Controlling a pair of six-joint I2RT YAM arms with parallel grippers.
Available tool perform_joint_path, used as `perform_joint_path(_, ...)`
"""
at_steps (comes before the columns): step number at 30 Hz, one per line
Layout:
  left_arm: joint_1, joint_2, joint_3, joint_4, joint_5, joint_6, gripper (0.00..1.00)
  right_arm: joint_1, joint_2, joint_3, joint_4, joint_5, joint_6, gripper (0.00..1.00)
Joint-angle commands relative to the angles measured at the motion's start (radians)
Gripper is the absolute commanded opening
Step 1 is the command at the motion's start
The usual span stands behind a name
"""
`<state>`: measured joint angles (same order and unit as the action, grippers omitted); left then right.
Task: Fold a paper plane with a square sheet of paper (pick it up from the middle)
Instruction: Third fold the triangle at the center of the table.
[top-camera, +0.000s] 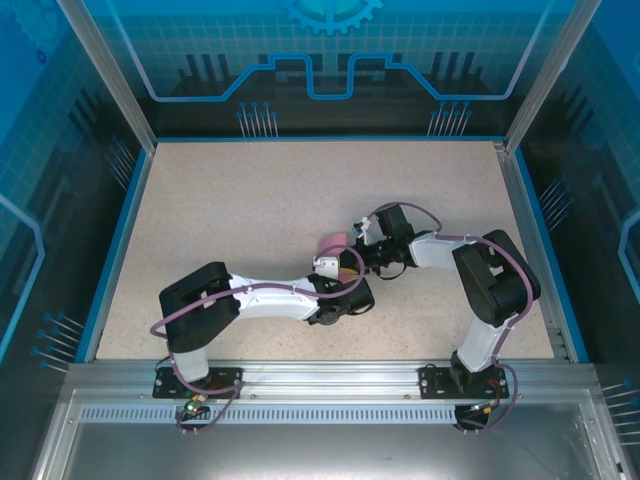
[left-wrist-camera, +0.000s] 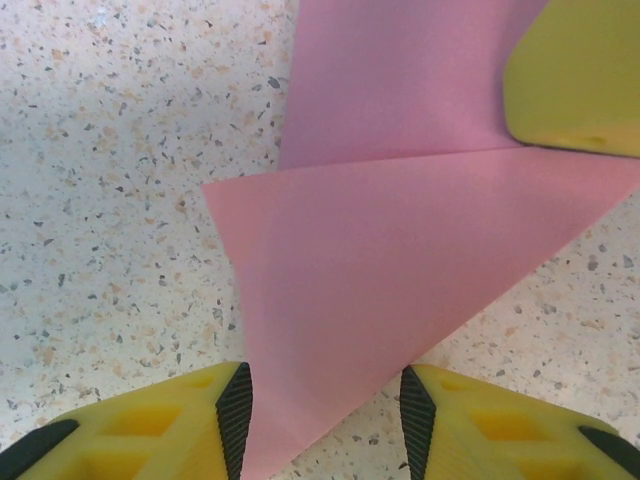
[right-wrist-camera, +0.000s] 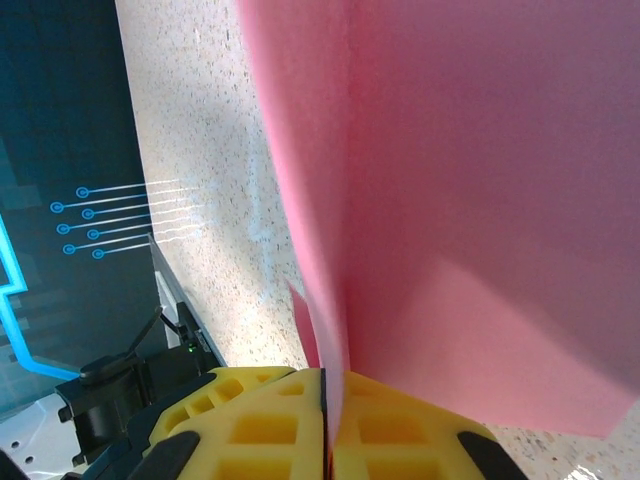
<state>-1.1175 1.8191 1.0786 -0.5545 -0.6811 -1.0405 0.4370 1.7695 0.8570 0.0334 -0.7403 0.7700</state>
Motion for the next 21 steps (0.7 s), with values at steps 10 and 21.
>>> perform_joint_path(10, -0.007, -0.005, 0.004, 0.009, -0.043, 0.073, 0.37, -0.018, 0.0, 0.05, -0.046, -0.031, 0.014, 0.08)
perform_joint_path(21, -0.001, -0.012, -0.009, 0.034, -0.033, 0.102, 0.28, -0.018, 0.002, 0.05, -0.05, -0.027, 0.014, 0.08)
